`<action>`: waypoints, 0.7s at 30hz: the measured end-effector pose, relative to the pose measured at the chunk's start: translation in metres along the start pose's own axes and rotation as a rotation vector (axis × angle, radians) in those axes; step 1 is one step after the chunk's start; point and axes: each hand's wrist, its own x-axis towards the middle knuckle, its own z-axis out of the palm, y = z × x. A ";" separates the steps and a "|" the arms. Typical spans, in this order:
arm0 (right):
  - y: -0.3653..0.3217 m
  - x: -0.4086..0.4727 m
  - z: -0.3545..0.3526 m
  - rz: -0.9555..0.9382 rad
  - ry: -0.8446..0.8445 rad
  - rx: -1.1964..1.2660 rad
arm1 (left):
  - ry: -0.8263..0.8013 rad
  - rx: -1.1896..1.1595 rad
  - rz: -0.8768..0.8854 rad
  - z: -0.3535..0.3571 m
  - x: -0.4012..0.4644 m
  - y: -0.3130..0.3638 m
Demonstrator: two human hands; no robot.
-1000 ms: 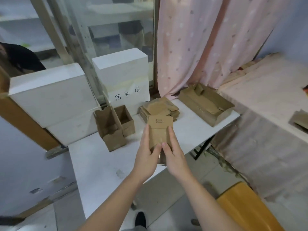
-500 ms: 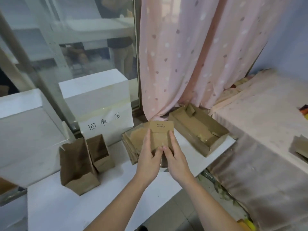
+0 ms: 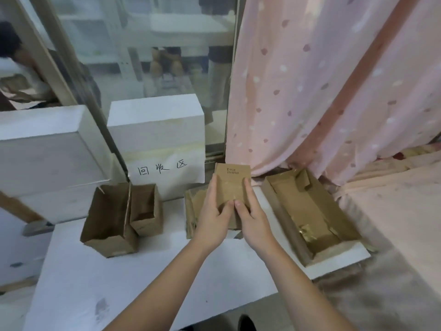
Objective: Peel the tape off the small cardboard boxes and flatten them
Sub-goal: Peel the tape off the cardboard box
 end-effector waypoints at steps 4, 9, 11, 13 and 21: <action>0.008 0.017 -0.022 0.012 -0.122 0.012 | 0.064 -0.037 -0.055 0.017 0.000 0.010; 0.010 0.030 -0.034 -0.009 -0.257 0.005 | 0.107 0.029 -0.075 0.033 -0.006 0.011; 0.011 0.033 -0.037 -0.009 -0.291 0.012 | 0.084 0.049 -0.054 0.033 -0.009 0.011; 0.014 0.037 -0.040 0.016 -0.314 0.035 | 0.037 0.039 -0.080 0.029 -0.011 0.009; 0.005 0.050 -0.034 0.067 -0.364 0.040 | 0.087 0.459 -0.080 0.010 -0.018 -0.012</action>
